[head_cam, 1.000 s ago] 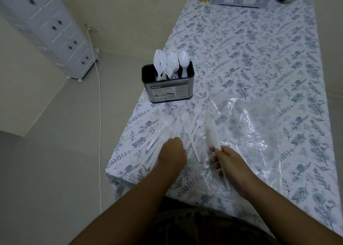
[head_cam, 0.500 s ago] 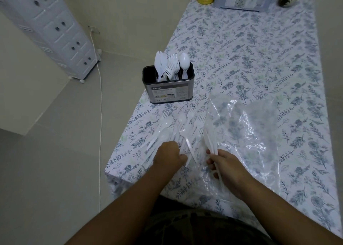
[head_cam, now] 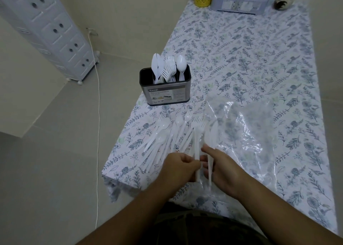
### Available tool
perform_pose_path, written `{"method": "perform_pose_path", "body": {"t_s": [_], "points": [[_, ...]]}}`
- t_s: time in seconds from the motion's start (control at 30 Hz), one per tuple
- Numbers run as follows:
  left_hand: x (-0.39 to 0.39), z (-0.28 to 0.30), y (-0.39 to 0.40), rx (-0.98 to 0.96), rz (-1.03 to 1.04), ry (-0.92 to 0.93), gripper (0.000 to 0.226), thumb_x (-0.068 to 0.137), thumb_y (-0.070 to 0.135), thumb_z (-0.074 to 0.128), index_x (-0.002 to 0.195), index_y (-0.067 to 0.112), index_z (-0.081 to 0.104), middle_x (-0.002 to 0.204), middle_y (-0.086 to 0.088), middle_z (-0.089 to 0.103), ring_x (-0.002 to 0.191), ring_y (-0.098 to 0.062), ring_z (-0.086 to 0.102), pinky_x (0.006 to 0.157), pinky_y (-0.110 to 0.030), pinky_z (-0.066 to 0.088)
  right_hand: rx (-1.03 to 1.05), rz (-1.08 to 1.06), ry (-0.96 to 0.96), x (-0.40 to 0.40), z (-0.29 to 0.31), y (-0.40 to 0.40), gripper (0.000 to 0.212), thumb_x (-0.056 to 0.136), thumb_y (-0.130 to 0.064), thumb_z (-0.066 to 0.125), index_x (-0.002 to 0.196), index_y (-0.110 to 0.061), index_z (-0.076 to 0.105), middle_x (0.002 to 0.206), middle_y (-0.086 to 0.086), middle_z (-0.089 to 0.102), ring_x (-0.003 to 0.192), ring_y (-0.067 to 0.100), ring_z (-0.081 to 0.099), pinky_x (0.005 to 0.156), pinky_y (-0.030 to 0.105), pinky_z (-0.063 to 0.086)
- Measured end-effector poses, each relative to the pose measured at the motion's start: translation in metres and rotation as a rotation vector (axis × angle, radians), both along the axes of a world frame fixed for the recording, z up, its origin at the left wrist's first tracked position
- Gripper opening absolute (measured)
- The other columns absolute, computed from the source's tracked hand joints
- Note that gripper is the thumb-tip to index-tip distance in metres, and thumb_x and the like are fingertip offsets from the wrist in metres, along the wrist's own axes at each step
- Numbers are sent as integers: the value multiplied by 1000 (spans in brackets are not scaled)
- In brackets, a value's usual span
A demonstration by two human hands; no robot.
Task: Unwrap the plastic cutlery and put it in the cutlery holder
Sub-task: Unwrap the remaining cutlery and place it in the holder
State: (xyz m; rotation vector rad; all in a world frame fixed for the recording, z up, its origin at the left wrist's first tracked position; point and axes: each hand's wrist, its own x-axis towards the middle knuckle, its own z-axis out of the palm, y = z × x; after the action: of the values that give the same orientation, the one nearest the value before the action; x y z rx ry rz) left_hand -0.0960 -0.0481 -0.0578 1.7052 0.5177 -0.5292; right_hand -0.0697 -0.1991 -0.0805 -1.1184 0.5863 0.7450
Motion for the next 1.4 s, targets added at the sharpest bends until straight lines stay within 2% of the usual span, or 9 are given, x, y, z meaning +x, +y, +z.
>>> {"method": "perform_pose_path", "body": {"t_s": [0.1, 0.2, 0.27, 0.43, 0.67, 0.97, 1.07, 1.2, 1.4], "points": [[-1, -8, -3, 181, -205, -168, 13, 83, 25, 75, 78, 13, 72, 63, 1, 70, 60, -4, 70, 61, -23, 59, 36, 94, -44, -5, 3, 4, 35, 101, -23, 60, 121, 5, 63, 118, 33, 68, 113, 46, 66, 100, 59, 49], [1, -15, 6, 403, -291, -283, 17, 85, 40, 74, 82, 23, 71, 63, 14, 62, 60, 6, 62, 52, -6, 42, -6, 91, -49, -6, 4, 4, 22, 105, -16, 52, 112, 1, 64, 96, 19, 77, 89, 32, 76, 79, 46, 60], [4, -24, 22, 534, -244, -290, 15, 91, 37, 67, 87, 22, 65, 75, 11, 62, 68, -3, 61, 53, -9, 42, -70, 50, 9, -7, 2, 1, 15, 105, -18, 53, 107, -5, 61, 74, 9, 66, 69, 24, 68, 65, 38, 59], [12, -61, 61, 875, -281, -220, 18, 95, 31, 58, 103, 14, 56, 98, -1, 55, 91, -17, 55, 74, -27, 43, -129, 73, 57, -10, -5, -4, 9, 104, -20, 55, 105, -11, 56, 72, 7, 55, 60, 20, 53, 57, 35, 50], [24, -57, 61, 828, -249, -158, 18, 90, 24, 60, 88, 6, 62, 81, -7, 64, 74, -17, 58, 60, -29, 45, -146, 83, 35, -7, -1, -1, 9, 100, -12, 54, 106, -11, 61, 76, 8, 57, 60, 17, 47, 52, 31, 40], [-8, -21, 31, 258, 20, -87, 11, 89, 30, 71, 89, 18, 70, 76, 0, 73, 68, -12, 71, 59, -22, 57, -82, 62, -47, -7, 2, 4, 19, 99, -21, 63, 115, -11, 64, 82, 5, 57, 71, 18, 54, 62, 33, 49], [-13, -22, 14, 254, -146, -182, 14, 87, 33, 73, 88, 19, 70, 74, 5, 70, 66, 0, 66, 60, -14, 50, -5, 80, -29, -10, 2, 11, 30, 95, -32, 69, 112, -8, 66, 94, 11, 71, 85, 25, 69, 69, 34, 56], [-14, -22, 13, 259, -319, -269, 19, 86, 38, 73, 97, 22, 72, 74, 16, 65, 69, 10, 63, 63, -6, 45, 7, 49, 11, -13, 1, 13, 27, 103, -23, 56, 117, -2, 66, 107, 22, 76, 98, 35, 75, 74, 39, 62], [17, -52, 82, 734, 27, -350, 30, 94, 26, 61, 124, 20, 59, 121, 0, 57, 112, -14, 53, 95, -31, 47, -132, 91, -19, -14, -7, 6, 11, 103, -19, 57, 100, -9, 59, 76, 7, 56, 61, 16, 51, 56, 29, 47]]}}
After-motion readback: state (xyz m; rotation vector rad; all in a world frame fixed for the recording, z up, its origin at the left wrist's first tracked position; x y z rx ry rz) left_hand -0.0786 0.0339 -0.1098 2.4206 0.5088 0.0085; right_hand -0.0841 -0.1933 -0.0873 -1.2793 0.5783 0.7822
